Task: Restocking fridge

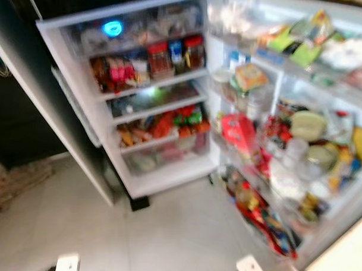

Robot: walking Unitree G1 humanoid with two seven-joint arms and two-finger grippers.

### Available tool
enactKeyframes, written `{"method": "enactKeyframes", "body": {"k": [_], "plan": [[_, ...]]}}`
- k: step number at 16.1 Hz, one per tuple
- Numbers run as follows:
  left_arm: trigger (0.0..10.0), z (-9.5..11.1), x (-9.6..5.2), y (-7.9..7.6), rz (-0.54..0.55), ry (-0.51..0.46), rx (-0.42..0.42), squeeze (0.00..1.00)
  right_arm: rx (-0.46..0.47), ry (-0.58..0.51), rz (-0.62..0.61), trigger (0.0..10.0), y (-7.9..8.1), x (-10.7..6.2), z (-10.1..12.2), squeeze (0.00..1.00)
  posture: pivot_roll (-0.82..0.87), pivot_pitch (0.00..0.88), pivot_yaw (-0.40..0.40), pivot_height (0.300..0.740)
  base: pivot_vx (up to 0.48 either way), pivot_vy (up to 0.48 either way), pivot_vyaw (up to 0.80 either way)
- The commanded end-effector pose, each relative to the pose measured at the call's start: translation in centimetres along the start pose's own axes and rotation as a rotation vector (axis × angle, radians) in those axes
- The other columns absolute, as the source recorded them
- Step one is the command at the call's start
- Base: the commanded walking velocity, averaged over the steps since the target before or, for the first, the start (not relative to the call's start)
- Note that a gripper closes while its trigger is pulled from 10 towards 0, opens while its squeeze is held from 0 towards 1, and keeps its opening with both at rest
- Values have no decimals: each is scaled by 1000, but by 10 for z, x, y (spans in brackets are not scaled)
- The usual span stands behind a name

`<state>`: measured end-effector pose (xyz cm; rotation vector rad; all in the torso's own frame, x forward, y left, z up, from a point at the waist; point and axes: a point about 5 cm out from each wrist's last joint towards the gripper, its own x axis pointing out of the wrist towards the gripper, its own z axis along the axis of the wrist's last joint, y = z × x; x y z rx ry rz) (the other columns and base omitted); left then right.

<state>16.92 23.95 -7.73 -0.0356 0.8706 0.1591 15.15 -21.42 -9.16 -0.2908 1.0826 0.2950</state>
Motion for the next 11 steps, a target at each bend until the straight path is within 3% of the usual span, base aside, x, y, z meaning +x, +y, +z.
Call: {"method": "enactKeyframes", "body": {"k": [1,7,11], "plan": [[10000,-1,0,2,12,4,-4,0,4,44,22,10000,7,-1,-13,0,-146,0,82,740,0,0,0],[10000,-1,0,2,17,6,3,0,33,38,3,10000,5,-1,-13,0,-149,0,82,740,0,0,0],[10000,0,0,2,16,9,12,0,301,2,-121,10000,3,-2,-19,0,-152,0,83,740,0,0,0]]}}
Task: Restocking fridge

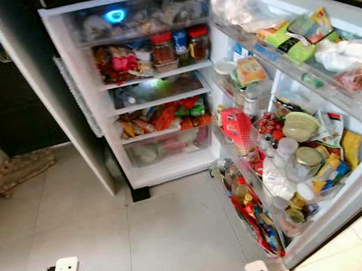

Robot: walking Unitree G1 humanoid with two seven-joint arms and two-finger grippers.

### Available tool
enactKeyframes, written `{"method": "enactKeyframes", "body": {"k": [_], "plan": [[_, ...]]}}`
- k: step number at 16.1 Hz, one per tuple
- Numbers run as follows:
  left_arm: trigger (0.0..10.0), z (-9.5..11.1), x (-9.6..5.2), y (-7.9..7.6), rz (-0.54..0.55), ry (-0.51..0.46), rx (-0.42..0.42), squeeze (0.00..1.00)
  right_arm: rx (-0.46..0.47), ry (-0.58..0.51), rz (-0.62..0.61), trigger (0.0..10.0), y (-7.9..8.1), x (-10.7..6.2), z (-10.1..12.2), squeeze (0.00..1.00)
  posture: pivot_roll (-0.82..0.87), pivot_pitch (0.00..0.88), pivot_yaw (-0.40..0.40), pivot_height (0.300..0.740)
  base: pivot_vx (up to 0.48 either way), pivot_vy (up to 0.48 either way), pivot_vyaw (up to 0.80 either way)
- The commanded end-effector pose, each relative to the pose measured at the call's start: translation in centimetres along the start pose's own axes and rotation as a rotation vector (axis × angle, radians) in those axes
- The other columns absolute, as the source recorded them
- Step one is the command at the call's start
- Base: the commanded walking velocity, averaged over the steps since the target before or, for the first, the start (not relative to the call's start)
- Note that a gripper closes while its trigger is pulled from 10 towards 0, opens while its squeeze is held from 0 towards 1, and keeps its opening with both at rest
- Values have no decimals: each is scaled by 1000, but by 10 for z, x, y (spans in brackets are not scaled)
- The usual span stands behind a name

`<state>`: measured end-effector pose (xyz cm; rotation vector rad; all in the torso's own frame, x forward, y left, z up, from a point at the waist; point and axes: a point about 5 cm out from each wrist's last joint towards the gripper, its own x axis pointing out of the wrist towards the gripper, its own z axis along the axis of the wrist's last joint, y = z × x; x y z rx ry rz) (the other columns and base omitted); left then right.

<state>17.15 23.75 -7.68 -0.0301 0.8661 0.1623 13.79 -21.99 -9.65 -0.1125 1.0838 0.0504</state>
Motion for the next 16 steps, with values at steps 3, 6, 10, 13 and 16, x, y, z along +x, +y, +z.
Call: {"method": "enactKeyframes", "body": {"k": [3,6,10,13,16], "plan": [[10000,-2,-1,4,11,16,10,0,225,-7,-145,10000,-3,-2,-10,0,-156,0,83,740,0,0,0],[10000,-2,-1,4,12,17,13,0,398,7,-274,10000,-5,-3,-17,0,-156,0,83,740,0,0,0],[10000,-1,-1,4,13,15,14,0,632,-12,-442,10000,-5,-6,-22,0,-159,0,87,740,0,0,0],[10000,0,0,5,14,14,17,0,745,-73,-581,10000,-19,-12,-22,0,-162,0,90,740,0,0,0],[10000,0,0,5,12,13,18,0,787,-172,-716,10000,-94,-34,-18,0,-163,0,96,740,0,0,0]]}}
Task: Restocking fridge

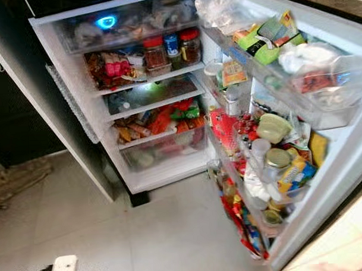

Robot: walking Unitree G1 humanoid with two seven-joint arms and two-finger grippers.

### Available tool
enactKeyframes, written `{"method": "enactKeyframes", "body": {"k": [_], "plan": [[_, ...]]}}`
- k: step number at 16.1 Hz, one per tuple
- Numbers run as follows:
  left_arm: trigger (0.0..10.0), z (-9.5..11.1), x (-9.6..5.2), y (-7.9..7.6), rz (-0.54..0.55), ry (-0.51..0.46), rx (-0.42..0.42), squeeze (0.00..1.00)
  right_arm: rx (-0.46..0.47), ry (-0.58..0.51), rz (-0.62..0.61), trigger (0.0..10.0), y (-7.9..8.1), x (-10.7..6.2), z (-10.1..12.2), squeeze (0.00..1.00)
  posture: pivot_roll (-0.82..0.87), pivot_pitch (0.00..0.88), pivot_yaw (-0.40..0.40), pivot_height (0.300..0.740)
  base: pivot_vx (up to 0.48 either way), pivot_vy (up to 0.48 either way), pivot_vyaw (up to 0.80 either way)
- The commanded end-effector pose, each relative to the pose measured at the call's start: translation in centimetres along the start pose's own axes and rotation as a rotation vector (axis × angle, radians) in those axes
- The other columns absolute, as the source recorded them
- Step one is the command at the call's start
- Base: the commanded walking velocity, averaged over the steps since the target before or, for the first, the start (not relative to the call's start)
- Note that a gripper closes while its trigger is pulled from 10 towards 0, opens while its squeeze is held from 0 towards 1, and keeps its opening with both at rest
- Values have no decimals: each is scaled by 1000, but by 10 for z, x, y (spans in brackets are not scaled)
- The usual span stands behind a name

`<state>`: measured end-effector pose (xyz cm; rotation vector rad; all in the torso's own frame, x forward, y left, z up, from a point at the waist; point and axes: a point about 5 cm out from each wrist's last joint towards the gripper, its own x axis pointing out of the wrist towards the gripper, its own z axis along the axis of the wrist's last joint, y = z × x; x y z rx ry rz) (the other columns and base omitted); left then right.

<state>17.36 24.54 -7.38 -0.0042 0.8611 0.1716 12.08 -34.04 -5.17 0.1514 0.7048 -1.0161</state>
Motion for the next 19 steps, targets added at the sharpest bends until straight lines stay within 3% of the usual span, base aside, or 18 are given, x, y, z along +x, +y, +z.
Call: {"method": "enactKeyframes", "body": {"k": [1,2,3,6,7,14,15,17,19], "plan": [[10000,-4,0,-2,-9,23,8,0,3,25,30,10000,10,-5,-11,0,-166,0,99,740,0,0,0],[10000,-4,0,-2,-10,24,12,0,-2,-8,14,10000,10,-3,-3,0,-167,0,101,740,0,0,0],[10000,-4,0,-2,-12,24,17,0,59,-29,13,10000,13,-1,5,0,-169,0,105,740,0,0,0],[10000,-3,0,0,-15,22,29,0,28,-131,58,10000,30,-1,29,0,-168,0,112,740,0,0,0],[10000,-3,0,0,-16,22,35,0,-4,-153,59,10000,31,0,33,0,-168,0,112,740,0,0,0],[10000,-1,0,1,-23,19,50,0,44,-274,177,10000,51,-2,61,0,-167,0,120,740,0,0,0],[10000,-1,0,2,-22,17,51,0,96,-295,218,10000,58,-4,68,0,-167,0,121,740,0,0,0],[10000,0,0,2,-22,16,51,0,104,-335,298,10000,71,-7,79,0,-171,0,124,740,0,0,0],[10000,1,0,1,-25,16,50,0,140,-292,431,10000,88,-11,82,0,-170,0,124,740,0,0,0]]}}
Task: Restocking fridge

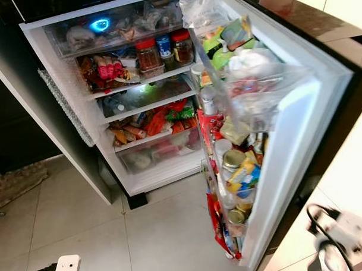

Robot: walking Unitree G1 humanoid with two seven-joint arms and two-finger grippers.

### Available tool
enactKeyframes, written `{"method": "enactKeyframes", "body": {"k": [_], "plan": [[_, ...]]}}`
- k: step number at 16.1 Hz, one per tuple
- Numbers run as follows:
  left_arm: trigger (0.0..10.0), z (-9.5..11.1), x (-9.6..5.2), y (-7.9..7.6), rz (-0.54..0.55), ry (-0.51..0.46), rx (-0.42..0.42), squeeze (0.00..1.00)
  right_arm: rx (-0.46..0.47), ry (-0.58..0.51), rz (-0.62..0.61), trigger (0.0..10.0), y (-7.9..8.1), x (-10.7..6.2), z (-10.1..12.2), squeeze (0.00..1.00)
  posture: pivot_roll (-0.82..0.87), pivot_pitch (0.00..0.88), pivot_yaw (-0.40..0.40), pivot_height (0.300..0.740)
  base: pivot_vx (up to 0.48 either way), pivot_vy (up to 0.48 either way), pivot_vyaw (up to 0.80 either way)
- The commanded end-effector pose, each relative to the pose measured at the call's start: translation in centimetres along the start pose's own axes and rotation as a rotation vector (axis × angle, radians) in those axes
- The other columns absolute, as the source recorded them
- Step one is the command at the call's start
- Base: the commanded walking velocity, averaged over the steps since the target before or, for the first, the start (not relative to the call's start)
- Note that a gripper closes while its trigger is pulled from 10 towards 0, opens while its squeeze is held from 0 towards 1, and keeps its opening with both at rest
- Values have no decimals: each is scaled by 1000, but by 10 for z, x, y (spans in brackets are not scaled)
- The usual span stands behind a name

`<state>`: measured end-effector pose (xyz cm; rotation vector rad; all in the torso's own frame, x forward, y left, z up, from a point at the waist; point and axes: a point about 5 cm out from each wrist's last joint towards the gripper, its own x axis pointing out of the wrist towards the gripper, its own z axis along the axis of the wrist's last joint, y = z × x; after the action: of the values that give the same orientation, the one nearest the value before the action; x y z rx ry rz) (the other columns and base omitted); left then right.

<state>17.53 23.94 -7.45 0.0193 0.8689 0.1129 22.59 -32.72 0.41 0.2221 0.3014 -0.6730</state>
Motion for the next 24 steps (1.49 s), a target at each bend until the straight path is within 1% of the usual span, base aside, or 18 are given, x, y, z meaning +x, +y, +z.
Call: {"method": "enactKeyframes", "body": {"k": [1,2,3,4,5,6,8,10,11,12,14,15,16,18,19,22,24], "plan": [[10000,0,-1,7,17,12,5,0,96,43,53,10000,11,0,-4,0,-168,0,123,740,0,0,0],[10000,1,-1,7,17,11,3,0,146,34,90,10000,18,3,1,0,-167,0,122,740,0,0,0],[10000,1,0,7,17,10,0,0,149,29,112,10000,22,5,4,0,-170,0,122,740,0,0,0],[10000,1,0,7,17,10,-1,0,137,49,155,10000,28,6,5,0,-173,0,123,740,0,0,0],[10000,1,0,6,15,11,1,0,130,62,226,10000,37,6,5,0,-178,0,125,740,0,0,0],[10000,1,0,6,12,13,9,0,162,108,304,10000,48,5,3,0,-182,0,127,740,0,0,0],[10000,2,0,6,5,17,22,0,133,114,472,10000,69,3,9,0,-204,0,136,740,0,0,0],[10000,3,0,5,3,15,20,0,102,120,570,10000,83,1,13,0,-198,0,135,740,0,0,0],[10000,3,1,5,3,12,17,0,106,98,644,10000,94,-2,20,0,-191,0,131,740,0,0,0],[10000,3,1,4,5,9,14,0,91,55,768,10000,113,-9,31,0,-190,0,128,740,0,0,0],[10000,3,1,3,7,9,10,0,64,11,900,10000,133,-20,43,0,-187,0,123,740,0,0,0],[10000,3,1,3,10,11,6,0,39,-29,1018,10000,149,-33,55,0,-186,0,118,740,0,0,0],[10000,3,1,2,11,12,5,0,31,-36,1059,10000,154,-38,58,0,-184,0,115,740,0,0,0],[10000,2,1,2,14,15,-2,0,-51,-71,1251,10000,173,-67,70,0,-180,0,106,740,0,0,0],[10000,2,1,1,15,14,-6,0,-57,-77,1302,10000,180,-77,74,0,-177,0,103,740,0,0,0],[10000,1,1,0,16,14,-14,0,-84,-81,1454,10000,205,-109,79,0,-168,0,94,740,0,0,0],[10000,1,1,0,21,14,-20,0,-82,-63,1589,10000,231,-139,76,0,-162,0,88,740,0,0,0]]}}
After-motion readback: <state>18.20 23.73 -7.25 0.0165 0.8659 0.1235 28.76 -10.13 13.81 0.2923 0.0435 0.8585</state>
